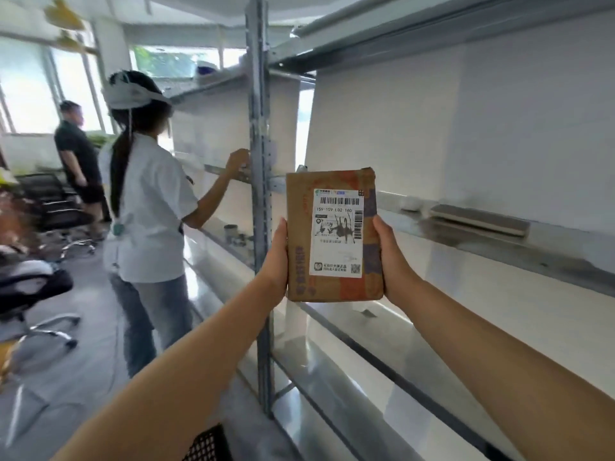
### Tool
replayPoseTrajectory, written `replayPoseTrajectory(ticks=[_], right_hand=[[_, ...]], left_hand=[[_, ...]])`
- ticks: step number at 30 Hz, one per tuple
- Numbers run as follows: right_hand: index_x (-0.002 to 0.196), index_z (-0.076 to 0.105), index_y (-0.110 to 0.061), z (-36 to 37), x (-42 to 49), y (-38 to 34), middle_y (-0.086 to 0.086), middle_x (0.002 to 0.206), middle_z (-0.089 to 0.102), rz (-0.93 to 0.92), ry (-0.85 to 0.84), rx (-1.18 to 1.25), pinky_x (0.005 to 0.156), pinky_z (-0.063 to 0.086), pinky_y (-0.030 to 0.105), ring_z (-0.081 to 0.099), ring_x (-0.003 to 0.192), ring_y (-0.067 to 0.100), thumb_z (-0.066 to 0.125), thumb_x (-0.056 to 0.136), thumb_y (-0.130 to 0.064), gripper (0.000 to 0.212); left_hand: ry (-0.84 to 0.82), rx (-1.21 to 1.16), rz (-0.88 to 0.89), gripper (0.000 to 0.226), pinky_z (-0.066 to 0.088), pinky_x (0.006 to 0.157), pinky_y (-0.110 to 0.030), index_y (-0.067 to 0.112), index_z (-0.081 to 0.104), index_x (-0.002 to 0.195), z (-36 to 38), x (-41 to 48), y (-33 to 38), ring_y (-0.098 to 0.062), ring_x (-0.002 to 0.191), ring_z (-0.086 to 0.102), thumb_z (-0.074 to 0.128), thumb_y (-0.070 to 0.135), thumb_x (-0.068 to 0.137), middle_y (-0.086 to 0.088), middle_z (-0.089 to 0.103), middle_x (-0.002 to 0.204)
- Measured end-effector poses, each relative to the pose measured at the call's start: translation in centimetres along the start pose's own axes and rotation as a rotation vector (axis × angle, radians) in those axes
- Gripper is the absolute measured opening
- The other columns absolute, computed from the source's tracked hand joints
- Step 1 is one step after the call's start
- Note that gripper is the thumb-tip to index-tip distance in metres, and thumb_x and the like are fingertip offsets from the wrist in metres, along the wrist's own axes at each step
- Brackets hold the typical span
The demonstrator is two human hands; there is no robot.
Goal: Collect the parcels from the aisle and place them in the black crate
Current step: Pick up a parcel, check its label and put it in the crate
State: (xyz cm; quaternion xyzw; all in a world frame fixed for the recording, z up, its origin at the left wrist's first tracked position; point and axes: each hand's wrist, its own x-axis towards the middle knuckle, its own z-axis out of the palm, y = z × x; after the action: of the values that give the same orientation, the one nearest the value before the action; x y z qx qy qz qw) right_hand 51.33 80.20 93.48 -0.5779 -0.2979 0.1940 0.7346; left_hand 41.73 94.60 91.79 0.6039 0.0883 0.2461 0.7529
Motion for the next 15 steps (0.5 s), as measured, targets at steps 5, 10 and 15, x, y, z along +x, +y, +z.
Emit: replayPoseTrajectory(ticks=[5,10,15], right_hand=[[0.108,0.063,-0.024,4.9,3.8,3.4,0.005,0.105,0.07,0.124,-0.178,0.1,0.076,0.057,0.035,0.069,0.089,0.02,0.021,0.097,-0.053,0.052],[0.095,0.066,-0.024,10.7,6.4,7.5,-0.002,0.081,0.075,0.227,-0.382,0.162,0.066,0.058,0.028,0.071,0.08,0.017,0.021,0.097,-0.052,0.052],[0.087,0.067,-0.023,17.9,8.6,11.0,-0.004,0.07,0.074,0.276,-0.442,0.18,0.07,0.056,0.032,0.069,0.075,0.019,0.027,0.098,-0.047,0.048]], left_hand=[[0.204,-0.025,0.017,0.06,0.06,0.065,-0.03,0.02,0.066,0.105,-4.9,-0.4,0.5,-0.017,0.076,0.073,0.016,0.052,0.099,-0.002,0.076,0.086],[0.483,-0.04,-0.013,0.056,0.055,0.072,-0.037,0.022,0.069,0.093,-10.9,-2.2,0.3,-0.019,0.071,0.073,0.024,0.056,0.096,-0.003,0.076,0.082],[0.614,-0.009,-0.029,0.055,0.056,0.066,-0.031,0.021,0.068,0.093,-17.4,-3.3,1.1,-0.019,0.07,0.071,0.024,0.053,0.098,-0.003,0.076,0.085]])
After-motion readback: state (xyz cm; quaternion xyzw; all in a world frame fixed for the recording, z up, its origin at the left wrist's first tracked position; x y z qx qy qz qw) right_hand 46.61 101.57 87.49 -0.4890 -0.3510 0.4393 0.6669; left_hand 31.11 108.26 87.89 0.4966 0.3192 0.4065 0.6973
